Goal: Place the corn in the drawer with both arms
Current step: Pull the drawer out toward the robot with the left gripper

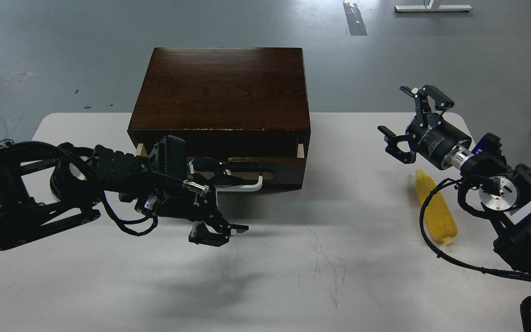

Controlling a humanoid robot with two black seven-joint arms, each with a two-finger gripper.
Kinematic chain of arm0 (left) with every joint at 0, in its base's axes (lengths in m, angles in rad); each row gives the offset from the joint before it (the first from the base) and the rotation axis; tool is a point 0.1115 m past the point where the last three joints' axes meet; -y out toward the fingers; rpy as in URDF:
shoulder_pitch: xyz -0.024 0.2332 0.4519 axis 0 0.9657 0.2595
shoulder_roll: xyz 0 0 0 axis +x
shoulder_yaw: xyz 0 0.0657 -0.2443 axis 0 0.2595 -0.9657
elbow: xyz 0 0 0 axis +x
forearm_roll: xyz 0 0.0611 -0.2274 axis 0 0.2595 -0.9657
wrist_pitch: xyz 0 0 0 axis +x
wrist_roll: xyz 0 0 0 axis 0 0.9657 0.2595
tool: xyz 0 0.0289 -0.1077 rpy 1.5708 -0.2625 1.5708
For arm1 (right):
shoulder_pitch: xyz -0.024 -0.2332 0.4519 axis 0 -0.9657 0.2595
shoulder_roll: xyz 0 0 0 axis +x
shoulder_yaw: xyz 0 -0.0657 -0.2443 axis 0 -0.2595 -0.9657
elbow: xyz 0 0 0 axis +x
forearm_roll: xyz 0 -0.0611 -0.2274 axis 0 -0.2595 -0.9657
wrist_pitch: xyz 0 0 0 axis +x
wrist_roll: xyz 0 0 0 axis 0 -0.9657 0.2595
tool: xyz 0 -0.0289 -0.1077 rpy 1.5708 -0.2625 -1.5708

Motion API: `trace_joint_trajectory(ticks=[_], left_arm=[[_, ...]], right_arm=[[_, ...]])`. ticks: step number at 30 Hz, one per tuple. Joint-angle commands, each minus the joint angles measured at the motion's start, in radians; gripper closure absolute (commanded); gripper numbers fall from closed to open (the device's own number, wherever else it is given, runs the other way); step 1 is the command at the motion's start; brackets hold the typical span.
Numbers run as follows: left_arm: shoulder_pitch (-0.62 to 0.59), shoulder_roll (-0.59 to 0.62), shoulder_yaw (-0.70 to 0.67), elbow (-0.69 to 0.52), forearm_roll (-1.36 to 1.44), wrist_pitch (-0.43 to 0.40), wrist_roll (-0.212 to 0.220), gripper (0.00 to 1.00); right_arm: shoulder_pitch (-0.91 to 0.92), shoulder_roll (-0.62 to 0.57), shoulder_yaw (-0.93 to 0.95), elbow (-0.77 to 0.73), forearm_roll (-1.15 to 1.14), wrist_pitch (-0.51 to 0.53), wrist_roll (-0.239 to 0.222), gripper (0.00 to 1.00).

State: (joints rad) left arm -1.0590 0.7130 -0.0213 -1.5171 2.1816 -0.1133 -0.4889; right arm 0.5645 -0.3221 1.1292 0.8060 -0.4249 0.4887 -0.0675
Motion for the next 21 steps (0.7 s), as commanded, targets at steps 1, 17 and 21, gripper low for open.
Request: trace_joint_trajectory(ticks=[1,17,21], left_arm=[[0.001,-0.003,0.0,0.006,0.0,0.0,0.0,0.02],[-0.003,0.014,0.0,-0.032,0.0,0.0,0.0,0.02],[0.001,0.017,0.004,-0.04,0.0,-0.002,0.0,0.02]], right_arm=[[0.0,0.0,0.0,0.001,0.0,0.0,0.0,0.0],[0.0,0.0,0.0,-0.001,0.0,0.0,0.0,0.0],[0.0,0.0,0.0,-0.001,0.0,0.0,0.0,0.0]])
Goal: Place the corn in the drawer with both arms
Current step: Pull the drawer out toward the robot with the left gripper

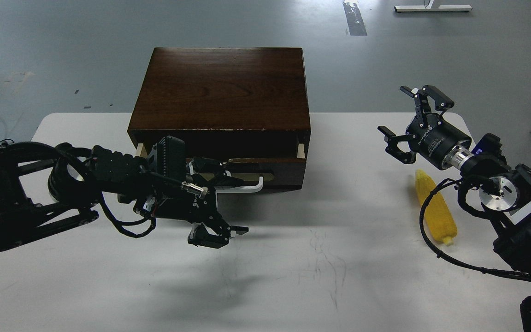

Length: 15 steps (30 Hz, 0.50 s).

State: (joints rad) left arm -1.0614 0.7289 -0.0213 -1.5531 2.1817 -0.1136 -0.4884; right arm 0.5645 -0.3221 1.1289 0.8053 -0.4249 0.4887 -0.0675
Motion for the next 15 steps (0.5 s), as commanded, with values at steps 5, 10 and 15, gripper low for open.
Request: trace_joint_trajectory(ticks=[5,10,15], left_arm=[[0.003,0.012,0.046,-0.015,0.0,0.0,0.0,0.02],[0.005,0.02,0.047,-0.018,0.0,-0.001,0.0,0.02],[0.005,0.038,0.047,-0.033,0.0,0.0,0.0,0.02]], right_arm=[[0.0,0.0,-0.001,0.0,0.0,0.0,0.0,0.0],[0.0,0.0,-0.001,0.0,0.0,0.0,0.0,0.0],[0.0,0.002,-0.003,0.0,0.0,0.0,0.0,0.0]])
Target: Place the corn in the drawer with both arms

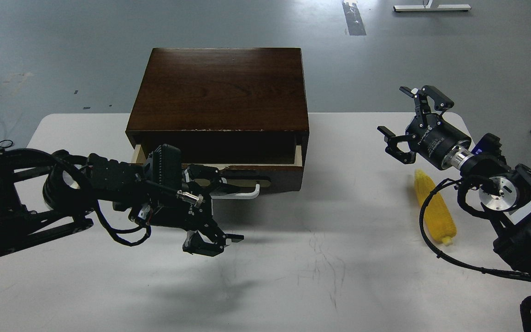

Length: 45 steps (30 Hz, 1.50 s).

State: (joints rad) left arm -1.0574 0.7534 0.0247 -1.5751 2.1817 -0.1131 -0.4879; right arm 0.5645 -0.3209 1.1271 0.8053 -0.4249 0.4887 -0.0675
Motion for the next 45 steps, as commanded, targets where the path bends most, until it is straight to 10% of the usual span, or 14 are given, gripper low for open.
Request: trace_joint_trajectory(ticks=[1,45], left_arm=[[0.001,0.018,0.001,-0.016,0.0,0.0,-0.001,0.02],[0.001,0.083,0.0,-0.14,0.0,0.0,-0.001,0.02]], right_arm=[[0.0,0.0,-0.003,0.0,0.0,0.0,0.0,0.0],[-0.008,0.002,-0.004,-0.002,-0.002,0.0,0.0,0.0]])
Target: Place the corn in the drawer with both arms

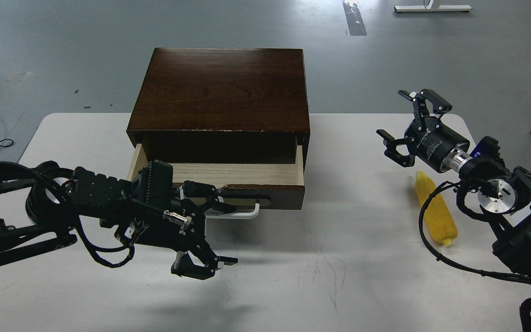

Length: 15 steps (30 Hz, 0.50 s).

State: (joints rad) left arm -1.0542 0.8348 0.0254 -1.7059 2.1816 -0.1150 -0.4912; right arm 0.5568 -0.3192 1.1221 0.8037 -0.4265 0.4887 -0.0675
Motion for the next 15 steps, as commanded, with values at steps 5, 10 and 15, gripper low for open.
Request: trace_joint_trajectory(ticks=[5,10,15], left_arm=[[-0.001,0.007,-0.001,-0.032,0.0,0.001,0.003,0.02],[0.003,0.027,-0.001,-0.052,0.0,0.001,0.003,0.02],[0.006,0.033,-0.001,-0.054,0.0,0.001,0.003,0.02]], right_arm=[[-0.002,-0.001,-0.001,0.0,0.002,0.0,0.0,0.0],[-0.003,0.0,0.001,0.0,0.002,0.0,0.0,0.0],[-0.003,0.0,-0.001,0.0,0.002,0.0,0.0,0.0]])
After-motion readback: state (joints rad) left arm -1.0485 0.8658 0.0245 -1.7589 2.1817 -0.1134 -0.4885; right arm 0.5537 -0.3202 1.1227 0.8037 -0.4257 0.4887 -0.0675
